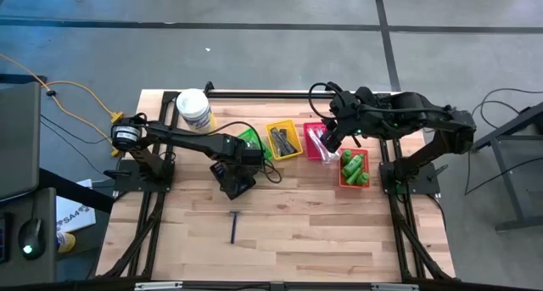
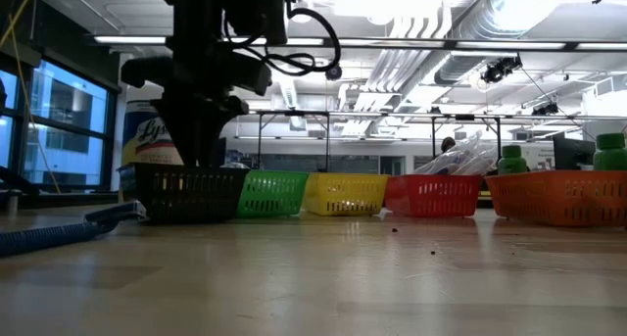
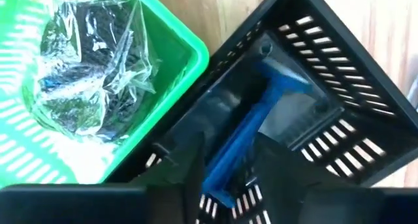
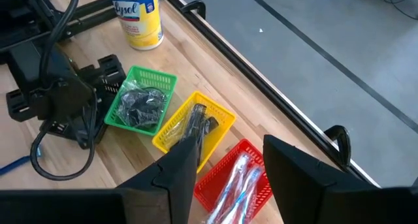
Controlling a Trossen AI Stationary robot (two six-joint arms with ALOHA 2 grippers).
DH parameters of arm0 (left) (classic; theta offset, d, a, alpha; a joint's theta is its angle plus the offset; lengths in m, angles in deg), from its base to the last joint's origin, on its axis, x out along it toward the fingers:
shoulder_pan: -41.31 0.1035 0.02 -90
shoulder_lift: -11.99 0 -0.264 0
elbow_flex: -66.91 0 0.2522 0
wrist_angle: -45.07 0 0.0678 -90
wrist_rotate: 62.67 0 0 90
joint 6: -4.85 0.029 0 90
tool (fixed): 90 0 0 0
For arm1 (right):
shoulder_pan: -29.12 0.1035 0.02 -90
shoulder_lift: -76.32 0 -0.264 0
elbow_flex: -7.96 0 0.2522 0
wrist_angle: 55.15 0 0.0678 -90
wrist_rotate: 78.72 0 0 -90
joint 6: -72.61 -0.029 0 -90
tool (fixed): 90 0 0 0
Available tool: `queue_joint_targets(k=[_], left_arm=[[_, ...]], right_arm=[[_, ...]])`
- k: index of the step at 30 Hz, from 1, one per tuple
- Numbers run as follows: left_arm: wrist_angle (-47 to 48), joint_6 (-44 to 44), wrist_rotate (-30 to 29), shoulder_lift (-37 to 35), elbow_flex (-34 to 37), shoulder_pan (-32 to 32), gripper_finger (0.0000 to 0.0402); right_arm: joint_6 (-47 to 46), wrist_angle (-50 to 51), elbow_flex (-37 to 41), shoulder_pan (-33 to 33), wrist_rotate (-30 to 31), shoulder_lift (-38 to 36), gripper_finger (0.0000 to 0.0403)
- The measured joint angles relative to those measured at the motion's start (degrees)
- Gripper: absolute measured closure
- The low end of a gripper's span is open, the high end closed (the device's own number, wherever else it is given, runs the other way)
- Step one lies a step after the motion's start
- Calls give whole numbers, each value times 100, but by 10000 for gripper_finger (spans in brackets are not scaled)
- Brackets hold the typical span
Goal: Pick & Place Travel size toiletries
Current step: Put the blue razor into the black bin
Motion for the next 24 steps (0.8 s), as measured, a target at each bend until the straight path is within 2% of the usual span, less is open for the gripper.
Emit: queue_joint_targets(k=[6,10,14,18,24], left_arm=[[430,-665,237,-14,-190,0,232],[740,-1868,786,-186,-359,-101,227],[767,-3153,762,-451,-357,-596,227],[706,-4776,566,-515,-355,-1237,226],[-17,-8060,468,-348,-355,-2077,226]], right_arm=[[0,0,0,0,-56,0,237],[-2,2,0,0,-188,0,237],[10,11,0,7,-333,0,237],[108,20,0,7,-443,0,237],[227,28,0,7,-470,2,237]])
